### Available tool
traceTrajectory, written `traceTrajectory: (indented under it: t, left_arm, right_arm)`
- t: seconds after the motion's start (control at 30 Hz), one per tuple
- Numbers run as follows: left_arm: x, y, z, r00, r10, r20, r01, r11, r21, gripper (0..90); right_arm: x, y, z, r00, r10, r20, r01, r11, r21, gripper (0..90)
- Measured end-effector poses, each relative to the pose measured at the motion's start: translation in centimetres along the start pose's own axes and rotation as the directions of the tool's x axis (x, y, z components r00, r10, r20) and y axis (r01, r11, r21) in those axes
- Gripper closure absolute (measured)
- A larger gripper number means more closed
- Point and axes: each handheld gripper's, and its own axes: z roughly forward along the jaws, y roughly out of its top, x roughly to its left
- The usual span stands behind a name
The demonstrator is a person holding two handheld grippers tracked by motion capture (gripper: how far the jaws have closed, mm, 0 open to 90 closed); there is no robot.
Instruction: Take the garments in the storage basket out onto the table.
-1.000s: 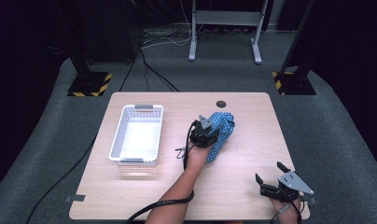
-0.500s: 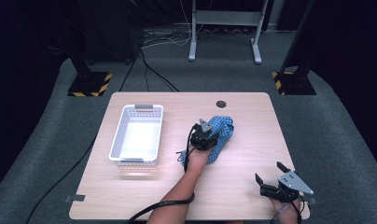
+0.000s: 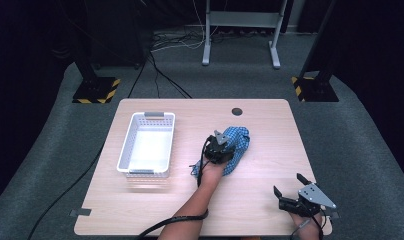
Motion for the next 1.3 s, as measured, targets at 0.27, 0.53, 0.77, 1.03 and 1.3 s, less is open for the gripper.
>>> traceTrajectory:
  t: [0.27, 0.53, 0.77, 1.03, 1.3]
  left_arm:
    - [0.01, 0.13, 0.11, 1.0, 0.003, 0.009, -0.003, 0.9999, 0.012, 36.4]
    - [0.07, 0.16, 0.18, 0.9997, 0.01, 0.024, -0.01, 0.9999, 0.003, 13.7]
    - [0.0, 0.14, 0.1, 0.9996, 0.014, 0.023, -0.014, 0.9999, -0.007, 9.5]
    - [0.04, 0.27, -0.2, 0.9998, 0.017, -0.001, -0.017, 0.9995, -0.025, 0.3]
    - [0.25, 0.26, -0.42, 0.9999, 0.012, -0.001, -0.012, 0.9996, -0.026, 0.3]
  right_arm:
    - [-0.01, 0.0, -0.01, 1.0, 0.0, -0.001, 0.0, 1.0, -0.001, 3.9]
    - [-0.01, -0.01, -0.02, 1.0, -0.001, -0.002, 0.001, 1.0, -0.002, 3.9]
    - [-0.03, -0.02, -0.04, 1.0, 0.0, -0.003, 0.0, 1.0, -0.004, 3.8]
    - [-0.03, -0.02, -0.04, 1.0, -0.001, -0.004, 0.001, 1.0, -0.004, 3.8]
    - [-0.02, -0.01, -0.03, 1.0, -0.001, -0.004, 0.001, 1.0, -0.004, 3.8]
